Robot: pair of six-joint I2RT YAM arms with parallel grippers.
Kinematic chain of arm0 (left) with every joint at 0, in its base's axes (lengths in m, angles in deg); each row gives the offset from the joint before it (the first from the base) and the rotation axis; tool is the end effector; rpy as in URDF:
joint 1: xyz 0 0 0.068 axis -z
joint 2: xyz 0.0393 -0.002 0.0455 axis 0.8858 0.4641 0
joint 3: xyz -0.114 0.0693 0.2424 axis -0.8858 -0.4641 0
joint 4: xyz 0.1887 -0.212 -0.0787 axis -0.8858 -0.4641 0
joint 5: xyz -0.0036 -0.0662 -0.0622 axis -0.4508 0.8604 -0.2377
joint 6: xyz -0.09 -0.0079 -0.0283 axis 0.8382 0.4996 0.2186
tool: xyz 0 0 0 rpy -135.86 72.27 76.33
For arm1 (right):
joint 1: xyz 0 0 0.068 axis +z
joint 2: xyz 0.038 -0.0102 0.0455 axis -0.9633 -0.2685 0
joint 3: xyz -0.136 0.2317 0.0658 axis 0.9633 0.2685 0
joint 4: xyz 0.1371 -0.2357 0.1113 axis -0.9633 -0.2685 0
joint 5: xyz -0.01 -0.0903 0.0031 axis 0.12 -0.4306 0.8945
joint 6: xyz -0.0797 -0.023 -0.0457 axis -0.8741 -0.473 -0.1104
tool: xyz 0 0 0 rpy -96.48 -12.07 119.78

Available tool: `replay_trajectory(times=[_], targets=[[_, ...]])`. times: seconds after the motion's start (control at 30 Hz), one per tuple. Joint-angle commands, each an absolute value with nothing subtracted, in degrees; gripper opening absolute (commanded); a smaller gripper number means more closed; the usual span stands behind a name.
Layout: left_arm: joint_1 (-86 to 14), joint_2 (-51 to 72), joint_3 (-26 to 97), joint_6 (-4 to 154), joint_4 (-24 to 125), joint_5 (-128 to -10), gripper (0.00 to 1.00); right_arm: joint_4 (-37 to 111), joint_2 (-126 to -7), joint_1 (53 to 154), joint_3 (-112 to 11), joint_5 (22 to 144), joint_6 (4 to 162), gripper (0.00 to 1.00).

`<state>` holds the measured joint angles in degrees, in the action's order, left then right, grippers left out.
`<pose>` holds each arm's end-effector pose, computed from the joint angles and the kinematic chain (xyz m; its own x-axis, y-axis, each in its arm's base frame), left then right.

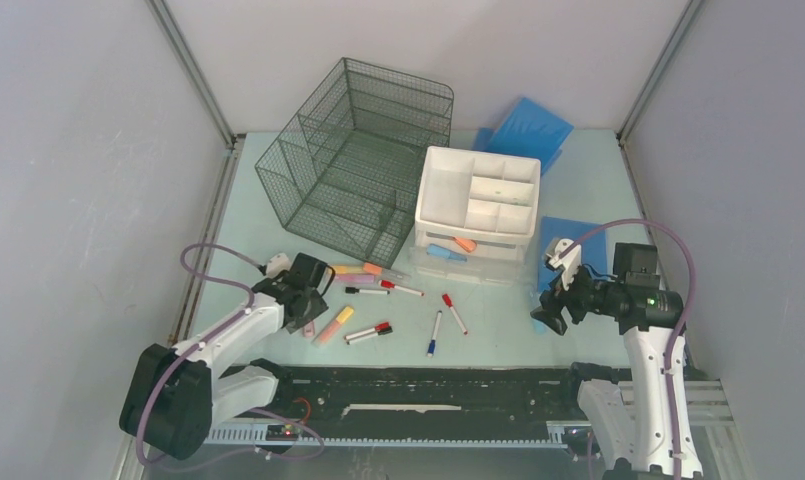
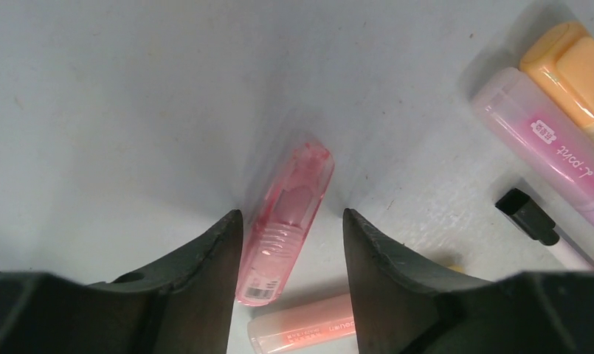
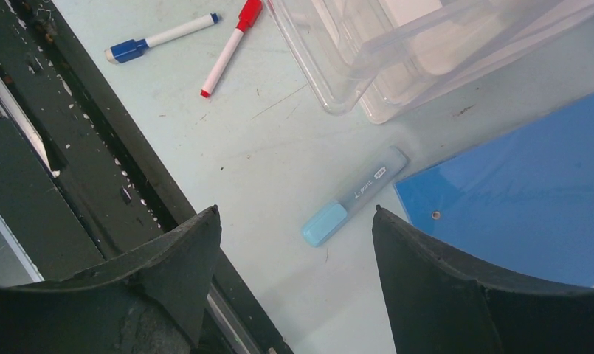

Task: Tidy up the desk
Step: Pick up the stationery from the center of the board.

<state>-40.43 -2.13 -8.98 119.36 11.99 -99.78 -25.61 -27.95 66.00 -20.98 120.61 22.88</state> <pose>0.2075 -0.0479 0.0959 -0.6795 -0.5505 -0.4849 -0.6004 0.7972 -0.0636 0.1729 0.0354 0.2562 -0.3015 -0.5303 -0.7924 -0.8335 0.5501 -0.0510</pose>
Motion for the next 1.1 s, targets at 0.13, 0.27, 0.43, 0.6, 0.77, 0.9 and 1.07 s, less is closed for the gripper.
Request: replay_trajectory(times=[0.13, 0.27, 0.43, 0.6, 0.77, 0.9, 1.07], targets=[[-41.23, -1.39, -10.50, 120.18, 14.58, -95.24, 0.39, -24.07, -28.11, 66.93, -20.62, 120.08, 23.84, 0.83], [-41.38, -2.24, -10.65, 119.66, 14.97, -94.56, 0.25, -24.12, -28.29, 67.20, -20.62, 120.16, 23.75, 0.84], [-41.43, -5.85, -10.90, 118.45, 15.76, -94.24, 0.12, -24.11, -28.49, 67.80, -20.62, 120.49, 23.75, 0.84], [-41.38, -13.83, -10.79, 115.96, 15.83, -92.77, 0.04, -24.40, -28.74, 68.83, -20.70, 121.69, 23.34, 0.85], [-41.42, -22.53, -12.08, 113.17, 18.87, -87.70, 0.00, -25.24, -28.77, 70.81, -20.99, 123.54, 22.35, 0.85], [-41.43, -29.02, -14.76, 111.10, 25.49, -79.22, 0.00, -27.40, -28.51, 71.60, -21.46, 126.57, 19.86, 0.85], [-40.83, -37.10, -19.30, 111.68, 44.18, -61.83, 0.00, -31.73, -28.07, 71.78, -22.51, 130.10, 15.46, 0.85]])
